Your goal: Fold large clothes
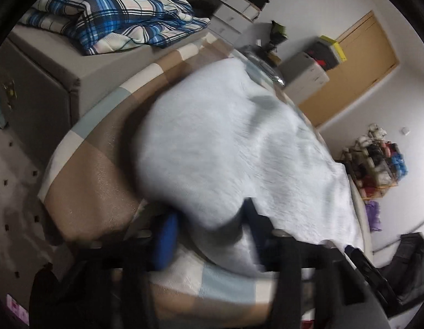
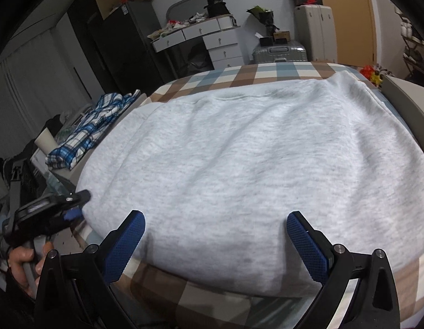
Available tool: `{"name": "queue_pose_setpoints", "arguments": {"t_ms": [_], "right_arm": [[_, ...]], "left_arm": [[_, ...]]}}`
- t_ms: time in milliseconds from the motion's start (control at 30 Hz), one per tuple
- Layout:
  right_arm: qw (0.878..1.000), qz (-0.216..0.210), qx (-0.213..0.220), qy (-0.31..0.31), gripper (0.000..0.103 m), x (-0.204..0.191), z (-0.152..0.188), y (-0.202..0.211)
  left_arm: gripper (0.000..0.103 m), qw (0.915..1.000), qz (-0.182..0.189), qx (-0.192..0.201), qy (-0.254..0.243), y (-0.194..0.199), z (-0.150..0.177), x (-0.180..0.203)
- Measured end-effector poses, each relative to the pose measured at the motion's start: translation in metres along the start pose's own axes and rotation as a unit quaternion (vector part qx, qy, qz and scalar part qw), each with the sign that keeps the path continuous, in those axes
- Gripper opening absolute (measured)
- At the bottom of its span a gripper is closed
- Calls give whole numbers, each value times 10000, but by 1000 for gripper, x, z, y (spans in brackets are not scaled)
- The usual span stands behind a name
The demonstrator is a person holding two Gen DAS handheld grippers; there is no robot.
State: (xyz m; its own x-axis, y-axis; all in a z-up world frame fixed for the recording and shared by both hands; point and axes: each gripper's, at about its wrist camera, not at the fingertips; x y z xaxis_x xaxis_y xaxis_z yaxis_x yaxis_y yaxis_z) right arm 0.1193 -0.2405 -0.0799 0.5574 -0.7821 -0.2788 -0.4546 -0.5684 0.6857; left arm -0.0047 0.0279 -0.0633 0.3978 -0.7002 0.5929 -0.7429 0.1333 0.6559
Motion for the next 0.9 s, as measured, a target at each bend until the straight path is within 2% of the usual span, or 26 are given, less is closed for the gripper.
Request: {"name": "queue_pose_setpoints", "arguments": {"t_ms": [133, 267, 367, 467, 600, 667, 733, 800, 867, 900], "right_arm": [[9988, -303, -108, 360, 103, -26, -3, -6], [9937, -722, -332, 793, 103, -56, -4, -24], [9933, -728, -468, 772, 103, -62, -6, -41], [9963, -427, -413, 622, 103, -46, -7, -40], [9985, 379, -248, 304, 103, -3, -5, -17], [9930, 1075, -160, 456, 103, 16, -7, -3], [9759, 2078, 141, 648, 103, 39, -11, 18], [9561, 2874, 377, 427, 103, 66, -15, 40], [9374, 3413, 673, -144, 103, 103, -15, 76], [9310, 3552, 777, -326, 103, 112, -13, 89]], "left_arm": [[21, 9985, -117, 335, -414, 9, -1, 18], [20, 9965, 78, 463, -685, 24, -12, 28], [20, 9960, 270, 458, -720, 28, -18, 31], [20, 9947, 275, 458, -875, 25, -19, 33], [20, 9944, 300, 379, -938, 19, -19, 30], [20, 9941, 348, 357, -960, 19, -19, 29], [20, 9940, 369, 330, -976, 18, -20, 28], [20, 9933, 367, 330, -1043, 19, -20, 30], [20, 9925, 327, 341, -1124, 20, -19, 32], [20, 9923, 315, 345, -1145, 20, -18, 33]]}}
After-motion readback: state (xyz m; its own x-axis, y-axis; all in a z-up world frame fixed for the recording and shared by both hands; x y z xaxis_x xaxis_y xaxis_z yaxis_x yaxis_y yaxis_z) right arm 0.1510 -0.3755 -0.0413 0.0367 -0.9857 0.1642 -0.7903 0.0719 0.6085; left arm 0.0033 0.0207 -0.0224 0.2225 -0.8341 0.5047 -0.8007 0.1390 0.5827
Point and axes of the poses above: each gripper's, at about its wrist camera, not at the fingertips, and y roughly against the way its jaws point, x to its right, z to its underside, and after that the axes turned 1 degree about z, right-handed
